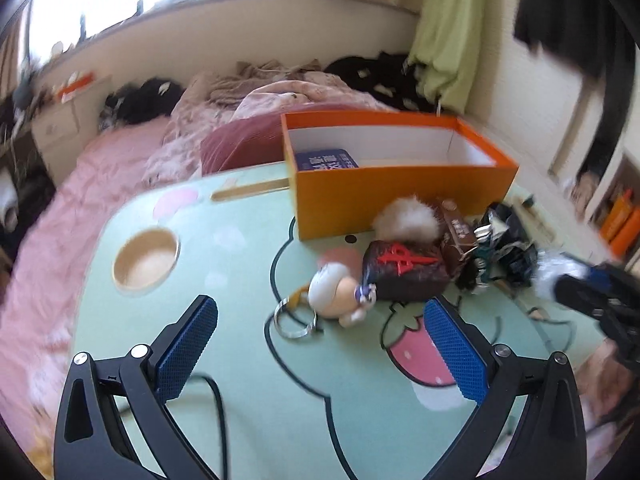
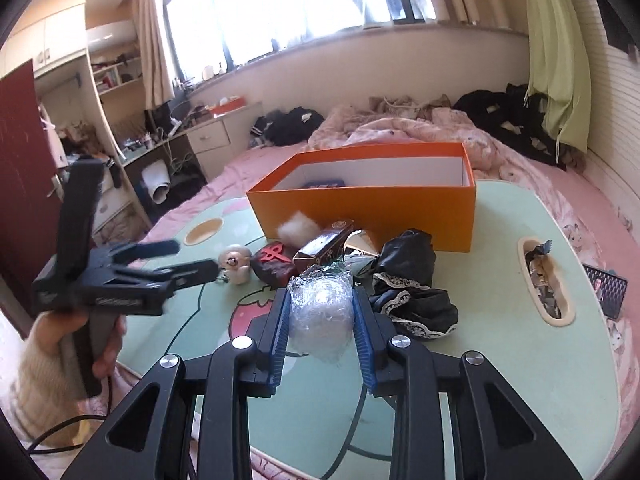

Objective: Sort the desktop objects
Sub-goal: 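Grasp the clear plastic bag with the right gripper while the left gripper grasps the white figure keychain, then drop the plastic bag and keychain into the orange box, opening both grippers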

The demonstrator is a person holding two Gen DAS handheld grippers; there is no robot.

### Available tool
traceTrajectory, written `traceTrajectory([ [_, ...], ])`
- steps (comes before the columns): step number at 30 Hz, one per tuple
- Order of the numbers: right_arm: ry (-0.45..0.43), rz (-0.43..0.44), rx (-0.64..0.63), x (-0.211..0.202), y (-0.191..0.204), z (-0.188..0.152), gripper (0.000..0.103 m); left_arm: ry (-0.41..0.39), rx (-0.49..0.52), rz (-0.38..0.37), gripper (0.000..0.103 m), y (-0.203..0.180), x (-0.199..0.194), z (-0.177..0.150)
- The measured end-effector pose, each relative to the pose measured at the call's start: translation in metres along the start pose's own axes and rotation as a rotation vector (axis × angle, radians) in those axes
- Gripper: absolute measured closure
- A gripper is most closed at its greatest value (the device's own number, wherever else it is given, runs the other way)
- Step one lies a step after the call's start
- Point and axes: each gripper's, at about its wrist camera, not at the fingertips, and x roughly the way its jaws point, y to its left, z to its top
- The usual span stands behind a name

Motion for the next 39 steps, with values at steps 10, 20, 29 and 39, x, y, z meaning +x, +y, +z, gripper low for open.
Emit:
traceTrajectory([
  [10,0.002,-0.003,0.024,-0.004,-0.005,-0.005,0.074,0.089,0.032,-0.083,0.061,-0.002,0.024,-0.001],
  [20,-0.046,-0.096,0.013,0.011,-0.028,0.077,0.074,-0.084,0.018,-0.175,0.061,-0.012,-0.017,0.068],
  [29,0.032,-0.179,0.072,0.076,-0.055,0.103,0.054,-0.115,-0.040,-0.007,0.030,-0.026,0.029,0.118],
  [39,-0.047,-0.153,0.082,0.003,-0.047,0.051,0.035,-0.143,-0.067,0.016,0.030,-0.014,-0.001,0.067],
])
